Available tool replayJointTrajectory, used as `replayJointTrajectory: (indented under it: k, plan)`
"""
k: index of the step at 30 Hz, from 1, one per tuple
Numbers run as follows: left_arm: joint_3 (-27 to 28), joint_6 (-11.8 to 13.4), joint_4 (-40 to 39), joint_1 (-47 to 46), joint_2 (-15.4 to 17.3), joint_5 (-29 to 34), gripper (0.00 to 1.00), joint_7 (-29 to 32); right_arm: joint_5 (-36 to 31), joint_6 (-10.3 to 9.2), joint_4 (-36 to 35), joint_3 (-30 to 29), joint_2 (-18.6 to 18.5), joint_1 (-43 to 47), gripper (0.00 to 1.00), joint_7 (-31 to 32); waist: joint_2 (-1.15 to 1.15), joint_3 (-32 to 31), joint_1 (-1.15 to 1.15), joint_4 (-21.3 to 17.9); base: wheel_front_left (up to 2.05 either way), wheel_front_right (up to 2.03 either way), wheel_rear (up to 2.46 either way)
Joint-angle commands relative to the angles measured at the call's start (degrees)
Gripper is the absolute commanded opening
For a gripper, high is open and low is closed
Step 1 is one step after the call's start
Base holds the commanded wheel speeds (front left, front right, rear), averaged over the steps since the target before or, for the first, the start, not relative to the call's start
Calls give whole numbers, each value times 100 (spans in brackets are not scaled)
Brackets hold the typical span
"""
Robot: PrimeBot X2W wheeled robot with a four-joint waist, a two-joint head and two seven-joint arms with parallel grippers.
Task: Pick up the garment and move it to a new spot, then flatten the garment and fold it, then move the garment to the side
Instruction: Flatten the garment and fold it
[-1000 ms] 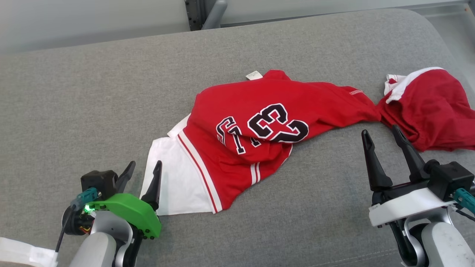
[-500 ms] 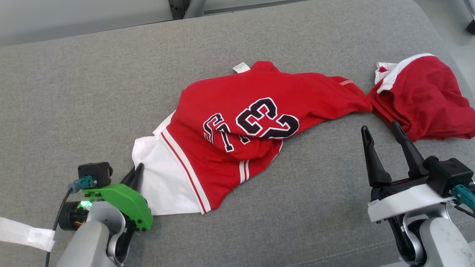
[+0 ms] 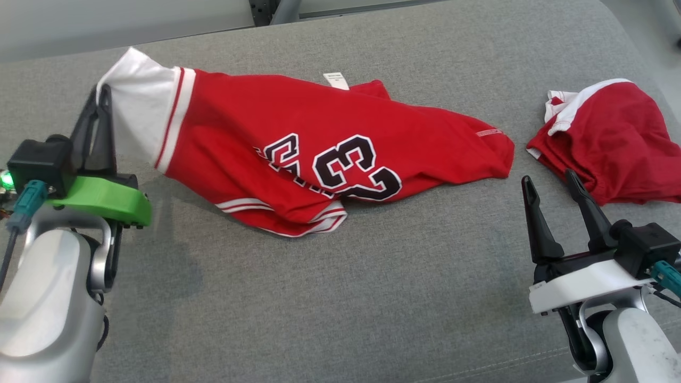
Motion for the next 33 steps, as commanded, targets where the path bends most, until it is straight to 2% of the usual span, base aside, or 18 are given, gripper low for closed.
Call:
replayJointTrajectory:
  k: [1, 5, 10, 15, 21, 22, 23, 24, 33]
  plan:
    - [57, 111, -221, 50, 116, 96, 0, -68, 7, -4, 22, -14, 5, -8, 100, -53, 0, -13, 0, 29, 0, 0, 0]
    - [111, 307, -705, 689, 188, 95, 0, -114, 20, -4, 41, -58, 9, 66, 100, -68, 0, -21, 0, 81, 0, 0, 0]
    - [67, 441, -793, 1687, -100, -174, 0, -190, 24, -4, 2, -140, 21, 105, 100, -46, 0, 38, 0, 187, 0, 0, 0]
    - [49, 372, -382, 2187, -473, -400, 0, -329, 3, -4, -42, -161, -38, 15, 100, 18, 0, 110, 0, 302, 0, 0, 0]
    - [139, 118, 177, 2244, -809, -517, 0, -386, -20, -4, -82, -171, -72, -10, 100, 99, 0, 132, 0, 416, 0, 0, 0]
    - [187, 71, 212, 2202, -856, -523, 20, -389, -24, -4, -85, -176, -73, -9, 100, 104, 0, 127, 0, 432, 0, 0, 0]
    - [230, 19, 228, 2181, -909, -533, 55, -390, -32, -4, -95, -183, -72, -7, 100, 115, 0, 124, 0, 445, 0, 0, 0]
    - [288, -30, 220, 2166, -956, -526, 100, -391, -40, -4, -105, -186, -71, -5, 100, 129, 0, 117, 0, 456, 0, 0, 0]
    - [723, -232, -479, 2343, -1126, -241, 100, -394, -138, -4, -160, -359, 26, 44, 100, 115, 0, -41, 0, 529, 0, 0, 0]
